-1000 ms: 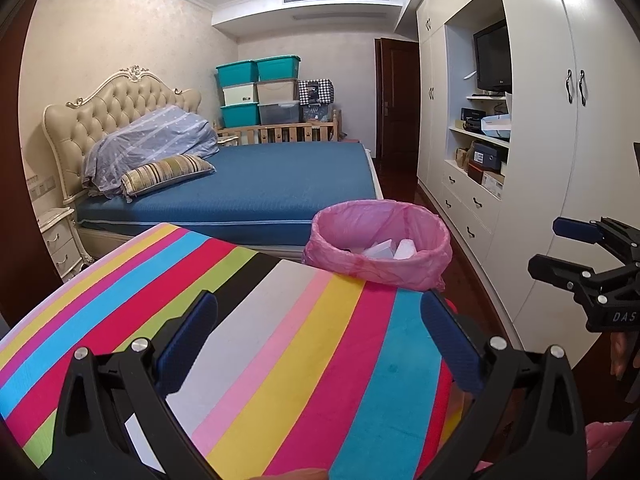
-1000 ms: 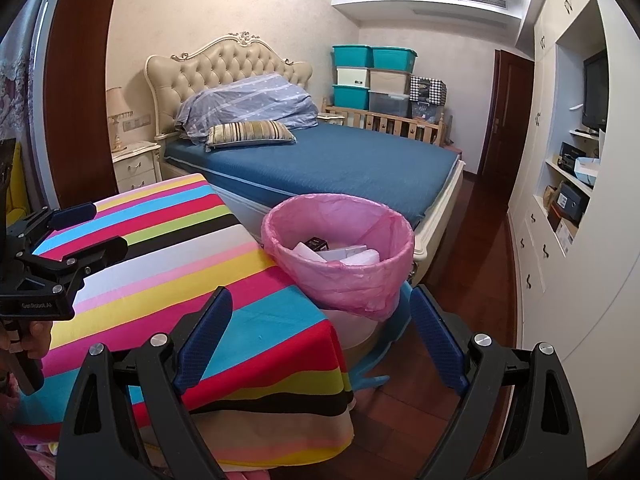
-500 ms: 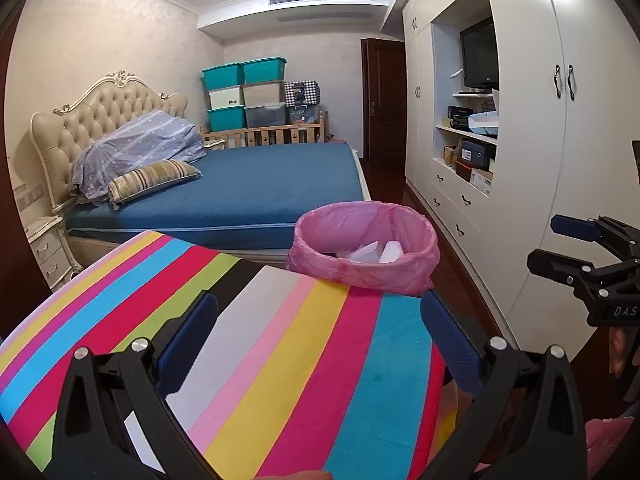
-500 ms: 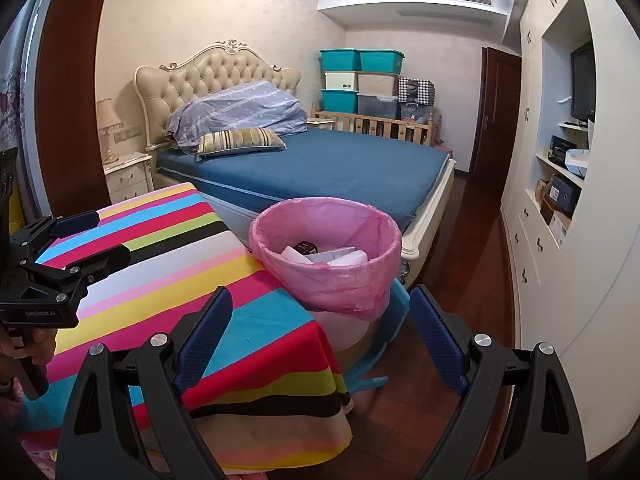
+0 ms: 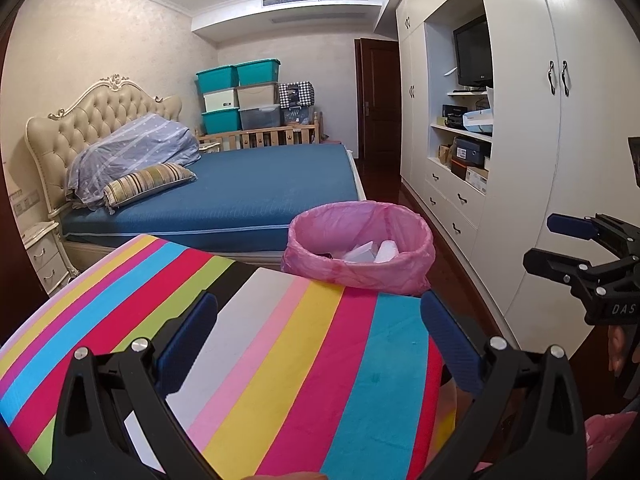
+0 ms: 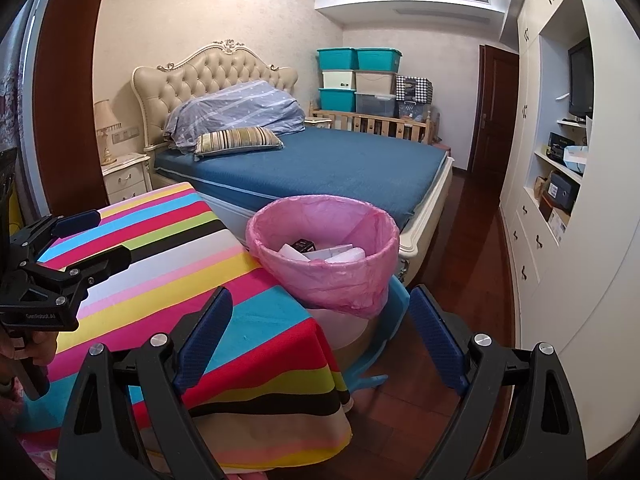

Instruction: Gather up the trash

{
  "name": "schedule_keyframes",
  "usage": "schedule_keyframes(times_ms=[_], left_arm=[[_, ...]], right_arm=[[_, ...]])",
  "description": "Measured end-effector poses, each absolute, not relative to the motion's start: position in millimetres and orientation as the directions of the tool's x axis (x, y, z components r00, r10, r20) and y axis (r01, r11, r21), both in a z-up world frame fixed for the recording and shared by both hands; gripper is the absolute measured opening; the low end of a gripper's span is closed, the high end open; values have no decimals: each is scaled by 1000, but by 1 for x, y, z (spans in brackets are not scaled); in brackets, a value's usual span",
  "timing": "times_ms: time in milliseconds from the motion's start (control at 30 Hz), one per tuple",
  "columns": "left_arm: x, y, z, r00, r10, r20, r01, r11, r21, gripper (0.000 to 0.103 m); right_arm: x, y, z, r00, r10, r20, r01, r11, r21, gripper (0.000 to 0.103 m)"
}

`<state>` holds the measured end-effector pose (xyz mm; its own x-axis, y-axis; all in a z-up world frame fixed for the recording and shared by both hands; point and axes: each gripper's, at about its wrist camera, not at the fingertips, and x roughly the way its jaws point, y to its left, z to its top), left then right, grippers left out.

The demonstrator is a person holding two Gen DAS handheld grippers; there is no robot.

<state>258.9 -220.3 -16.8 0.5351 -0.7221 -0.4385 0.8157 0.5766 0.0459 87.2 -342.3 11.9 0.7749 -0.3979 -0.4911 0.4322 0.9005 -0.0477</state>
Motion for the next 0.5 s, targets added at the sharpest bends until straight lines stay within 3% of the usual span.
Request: schedule_keyframes(times_ms=[500], left_arm=[[258,-220,-17,532,-725,-438,818,574,45,98]], right_arm=[[89,-340,10,777,-396,-489,427,903,-52,85]])
